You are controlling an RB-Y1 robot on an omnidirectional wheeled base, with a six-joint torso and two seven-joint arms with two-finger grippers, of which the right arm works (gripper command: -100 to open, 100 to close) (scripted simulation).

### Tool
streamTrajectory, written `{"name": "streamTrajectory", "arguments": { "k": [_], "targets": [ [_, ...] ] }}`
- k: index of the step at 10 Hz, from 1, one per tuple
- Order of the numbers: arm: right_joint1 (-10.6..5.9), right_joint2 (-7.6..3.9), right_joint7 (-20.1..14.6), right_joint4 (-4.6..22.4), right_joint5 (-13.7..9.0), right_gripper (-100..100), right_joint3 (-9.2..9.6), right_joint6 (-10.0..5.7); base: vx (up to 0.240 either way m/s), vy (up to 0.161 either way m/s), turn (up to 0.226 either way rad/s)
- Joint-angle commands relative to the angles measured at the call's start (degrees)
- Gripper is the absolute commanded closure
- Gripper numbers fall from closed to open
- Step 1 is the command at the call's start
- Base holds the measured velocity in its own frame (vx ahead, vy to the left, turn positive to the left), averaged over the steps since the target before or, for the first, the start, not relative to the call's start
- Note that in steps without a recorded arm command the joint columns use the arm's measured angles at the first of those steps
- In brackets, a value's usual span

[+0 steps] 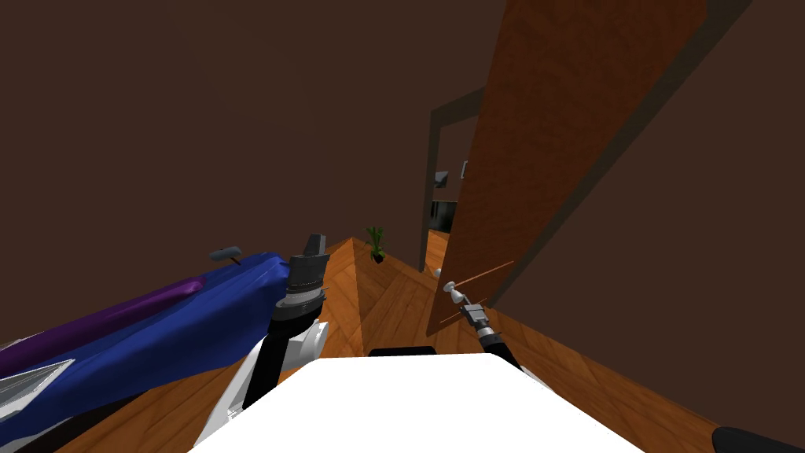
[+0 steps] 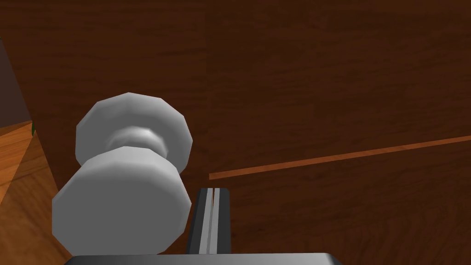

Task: Pull the door open

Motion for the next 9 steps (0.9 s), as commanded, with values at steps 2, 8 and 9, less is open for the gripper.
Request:
{"name": "streamTrajectory", "arguments": {
  "k": [2, 8, 9],
  "targets": [
    [0.16, -0.17, -1.3, -0.4, -0.7, -100, 0.08, 1.31, 0.050, 0.082, -0.016],
    [0.16, -0.72, -1.1, 0.4, -1.0, 100, -0.57, 1.28, 0.004, -0.006, -0.002],
    [0.16, -0.72, -1.1, 0.4, -1.0, 100, -0.57, 1.28, 0.000, 0.000, 0.000]
  ]
}}
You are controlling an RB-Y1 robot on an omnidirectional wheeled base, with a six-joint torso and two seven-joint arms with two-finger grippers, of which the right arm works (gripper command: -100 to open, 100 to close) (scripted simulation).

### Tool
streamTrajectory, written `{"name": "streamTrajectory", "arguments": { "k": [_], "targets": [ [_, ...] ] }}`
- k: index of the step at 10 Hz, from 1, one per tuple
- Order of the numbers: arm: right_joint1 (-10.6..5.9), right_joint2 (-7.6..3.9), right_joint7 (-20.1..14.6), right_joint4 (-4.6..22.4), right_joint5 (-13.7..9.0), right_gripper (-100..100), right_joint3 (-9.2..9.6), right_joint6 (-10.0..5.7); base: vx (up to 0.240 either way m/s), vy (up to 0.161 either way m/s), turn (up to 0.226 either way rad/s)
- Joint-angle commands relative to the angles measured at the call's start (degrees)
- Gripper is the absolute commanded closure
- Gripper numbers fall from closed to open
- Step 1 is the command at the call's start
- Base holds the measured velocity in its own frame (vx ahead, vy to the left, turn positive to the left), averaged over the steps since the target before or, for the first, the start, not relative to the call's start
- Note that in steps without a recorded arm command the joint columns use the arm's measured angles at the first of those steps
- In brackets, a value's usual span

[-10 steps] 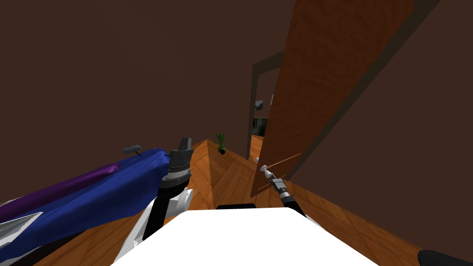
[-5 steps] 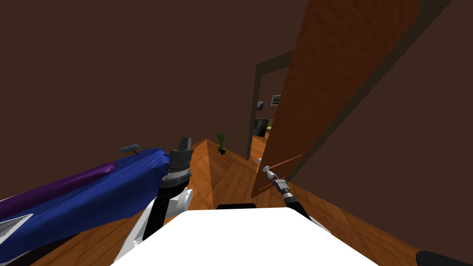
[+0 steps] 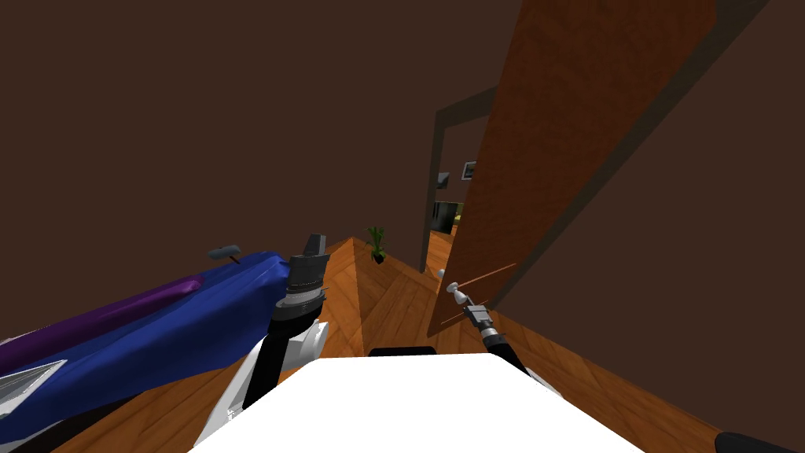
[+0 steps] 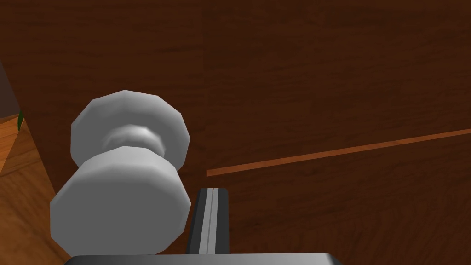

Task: Pull the door open

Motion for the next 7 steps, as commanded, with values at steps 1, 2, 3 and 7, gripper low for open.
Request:
{"name": "streamTrajectory", "arguments": {
  "k": [1, 2, 3, 7],
  "targets": [
    [0.09, -0.24, -0.8, 0.2, 0.8, -100, 1.27, -1.52, -0.142, -0.057, 0.181],
    [0.12, -0.31, -1.0, 0.3, 1.0, -100, 1.60, -1.92, -0.205, -0.107, 0.148],
    [0.17, -0.44, -1.5, 0.4, 1.5, -100, 2.31, -2.77, -0.167, -0.102, 0.097],
    [0.35, -0.86, -2.9, 0.8, 3.0, -100, 4.48, -5.38, -0.167, -0.094, 0.097]
  ]
}}
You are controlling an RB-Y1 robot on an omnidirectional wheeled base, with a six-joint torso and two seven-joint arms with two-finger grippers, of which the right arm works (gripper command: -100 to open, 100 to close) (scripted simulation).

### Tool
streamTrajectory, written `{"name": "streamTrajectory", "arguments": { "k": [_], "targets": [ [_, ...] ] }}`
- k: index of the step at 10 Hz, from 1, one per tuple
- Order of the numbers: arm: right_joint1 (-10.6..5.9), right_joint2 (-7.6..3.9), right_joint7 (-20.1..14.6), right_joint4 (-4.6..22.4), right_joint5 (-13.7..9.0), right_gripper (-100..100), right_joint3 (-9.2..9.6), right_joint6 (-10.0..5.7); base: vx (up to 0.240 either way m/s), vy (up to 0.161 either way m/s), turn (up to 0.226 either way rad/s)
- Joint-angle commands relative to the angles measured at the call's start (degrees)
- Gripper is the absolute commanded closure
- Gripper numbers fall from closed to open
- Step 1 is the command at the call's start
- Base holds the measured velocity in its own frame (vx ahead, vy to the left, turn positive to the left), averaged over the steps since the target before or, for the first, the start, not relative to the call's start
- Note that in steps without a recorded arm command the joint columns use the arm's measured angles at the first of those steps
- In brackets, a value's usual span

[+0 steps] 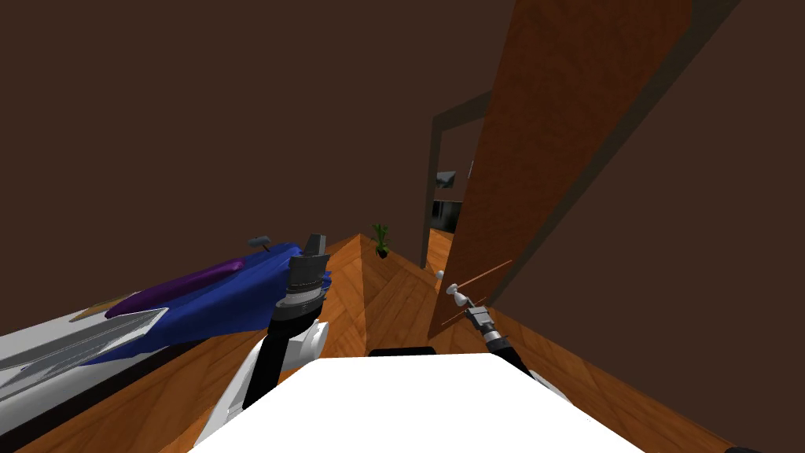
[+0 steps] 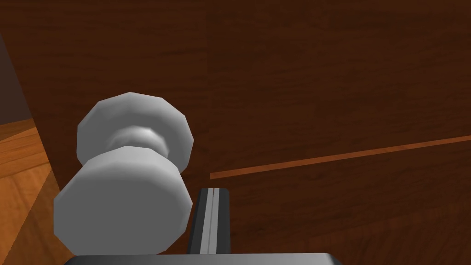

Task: Pull the door open

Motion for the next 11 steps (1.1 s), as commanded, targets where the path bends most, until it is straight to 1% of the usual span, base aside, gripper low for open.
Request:
{"name": "streamTrajectory", "arguments": {
  "k": [1, 2, 5, 11],
  "targets": [
    [0.70, 0.95, -0.2, -1.1, 1.0, -100, 1.81, -0.90, -0.125, -0.081, 0.052],
    [0.70, 0.95, -0.2, -1.1, 1.0, -100, 1.81, -0.90, -0.064, -0.051, 0.017],
    [0.74, 0.84, -0.5, -0.9, 1.4, -100, 2.35, -1.54, -0.037, -0.021, 0.026],
    [0.76, 0.77, -0.7, -0.9, 1.6, -100, 2.73, -1.99, -0.016, -0.017, 0.014]
  ]
}}
